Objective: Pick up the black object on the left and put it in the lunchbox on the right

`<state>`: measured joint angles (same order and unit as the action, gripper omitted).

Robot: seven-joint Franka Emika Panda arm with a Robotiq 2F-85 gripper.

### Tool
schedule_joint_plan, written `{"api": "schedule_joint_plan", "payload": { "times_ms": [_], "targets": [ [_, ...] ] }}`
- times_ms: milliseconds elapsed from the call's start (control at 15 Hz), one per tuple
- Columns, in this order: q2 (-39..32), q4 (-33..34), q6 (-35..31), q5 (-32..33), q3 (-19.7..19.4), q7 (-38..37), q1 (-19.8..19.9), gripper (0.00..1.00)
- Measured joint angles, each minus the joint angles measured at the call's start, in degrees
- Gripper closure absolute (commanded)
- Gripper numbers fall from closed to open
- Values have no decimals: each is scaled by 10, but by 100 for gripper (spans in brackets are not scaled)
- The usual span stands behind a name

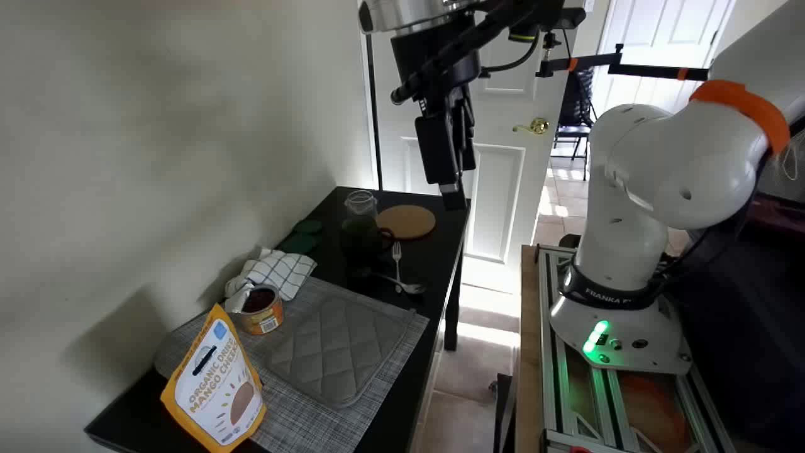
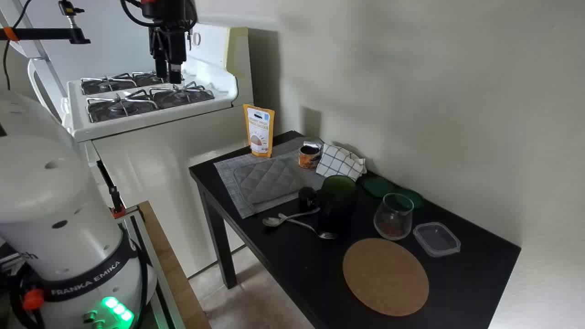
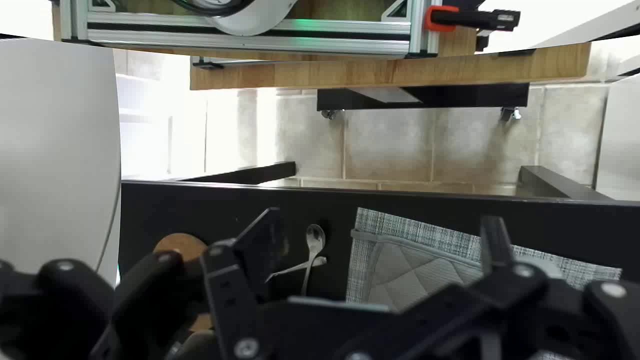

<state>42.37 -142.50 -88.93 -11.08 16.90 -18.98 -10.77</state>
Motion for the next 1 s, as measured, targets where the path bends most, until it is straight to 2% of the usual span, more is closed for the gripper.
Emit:
{"api": "schedule_joint_plan", "payload": {
  "times_ms": [733,1000],
  "targets": [
    [1,0,0,0,0,-1,2,0],
    [35,-13,9,1,-16,-38,27,0]
  ]
}}
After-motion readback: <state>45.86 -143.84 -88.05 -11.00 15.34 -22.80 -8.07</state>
